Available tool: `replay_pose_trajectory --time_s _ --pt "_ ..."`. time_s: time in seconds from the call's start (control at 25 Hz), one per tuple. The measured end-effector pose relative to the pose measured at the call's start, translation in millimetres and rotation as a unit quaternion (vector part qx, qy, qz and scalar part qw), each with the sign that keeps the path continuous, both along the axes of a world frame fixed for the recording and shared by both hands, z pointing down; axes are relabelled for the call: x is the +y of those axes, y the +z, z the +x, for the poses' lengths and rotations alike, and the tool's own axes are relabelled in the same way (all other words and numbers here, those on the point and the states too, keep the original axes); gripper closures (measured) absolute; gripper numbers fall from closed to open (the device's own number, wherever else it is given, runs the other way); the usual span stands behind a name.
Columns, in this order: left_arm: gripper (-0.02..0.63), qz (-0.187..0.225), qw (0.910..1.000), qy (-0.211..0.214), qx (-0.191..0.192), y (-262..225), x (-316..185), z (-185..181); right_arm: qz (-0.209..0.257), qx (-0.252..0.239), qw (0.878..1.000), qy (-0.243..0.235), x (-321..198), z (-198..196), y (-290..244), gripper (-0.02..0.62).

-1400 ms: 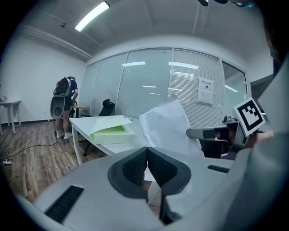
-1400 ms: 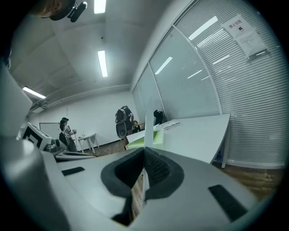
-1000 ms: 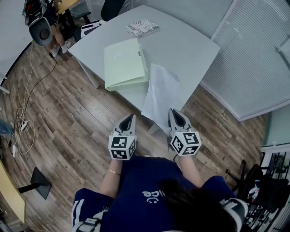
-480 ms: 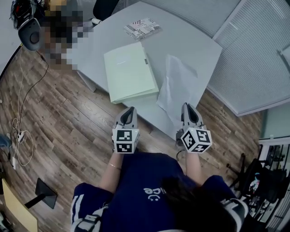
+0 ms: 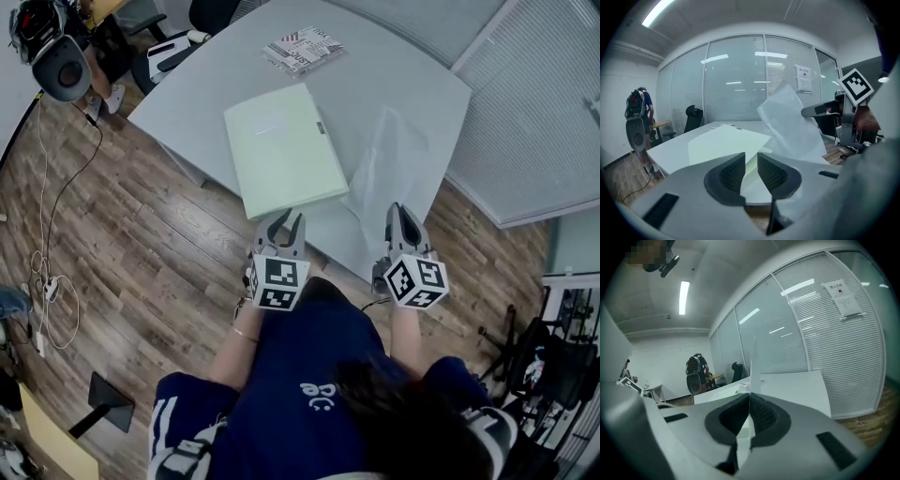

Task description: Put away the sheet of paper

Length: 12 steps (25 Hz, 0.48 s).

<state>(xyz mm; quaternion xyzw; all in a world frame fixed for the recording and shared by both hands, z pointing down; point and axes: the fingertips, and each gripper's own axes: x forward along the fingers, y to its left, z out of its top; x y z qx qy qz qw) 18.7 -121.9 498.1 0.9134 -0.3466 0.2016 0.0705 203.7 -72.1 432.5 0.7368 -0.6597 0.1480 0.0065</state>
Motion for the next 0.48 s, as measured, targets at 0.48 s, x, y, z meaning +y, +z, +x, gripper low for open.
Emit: replay_pose_trajectory --time_s 0.48 --pt "0.446 -0.019 0.9956 -0.008 -0.092 12 -21 44 0.001 -0.011 1.000 -0.022 -26 29 -12 0.586"
